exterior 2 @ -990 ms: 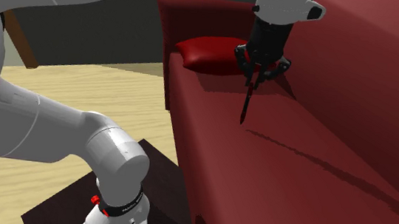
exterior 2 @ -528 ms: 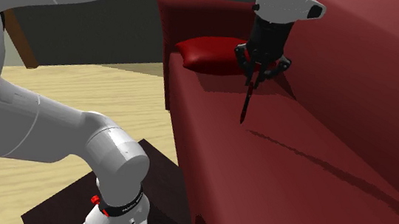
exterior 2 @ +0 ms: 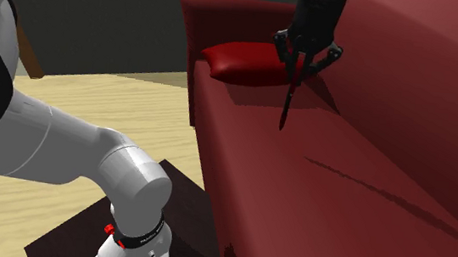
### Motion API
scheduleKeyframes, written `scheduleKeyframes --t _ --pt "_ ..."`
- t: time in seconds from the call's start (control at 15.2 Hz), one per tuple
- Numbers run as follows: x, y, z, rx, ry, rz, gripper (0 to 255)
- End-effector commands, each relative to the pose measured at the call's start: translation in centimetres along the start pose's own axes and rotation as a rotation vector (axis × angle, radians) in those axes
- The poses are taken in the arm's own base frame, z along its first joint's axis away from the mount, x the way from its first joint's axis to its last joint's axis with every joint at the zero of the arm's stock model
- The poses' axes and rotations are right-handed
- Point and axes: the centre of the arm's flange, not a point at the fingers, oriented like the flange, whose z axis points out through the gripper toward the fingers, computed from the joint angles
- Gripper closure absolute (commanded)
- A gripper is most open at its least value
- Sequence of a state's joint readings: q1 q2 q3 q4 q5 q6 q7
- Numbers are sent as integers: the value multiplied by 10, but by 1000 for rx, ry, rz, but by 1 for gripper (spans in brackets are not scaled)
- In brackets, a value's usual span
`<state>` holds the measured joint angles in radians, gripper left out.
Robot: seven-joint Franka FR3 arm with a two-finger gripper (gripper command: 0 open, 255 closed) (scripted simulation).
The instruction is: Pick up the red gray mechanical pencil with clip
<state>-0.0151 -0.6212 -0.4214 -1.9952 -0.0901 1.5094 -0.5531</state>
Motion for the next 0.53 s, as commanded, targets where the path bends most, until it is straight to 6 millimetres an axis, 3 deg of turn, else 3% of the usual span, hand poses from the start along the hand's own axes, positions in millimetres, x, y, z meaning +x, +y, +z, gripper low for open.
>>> scheduleKeyframes --t 0.0,0.33,0.46 --pt "1 -1 -10 0 0 0 255" --pt "6 -4 -36 0 0 0 255" --pt "6 -4 -37 0 0 0 255"
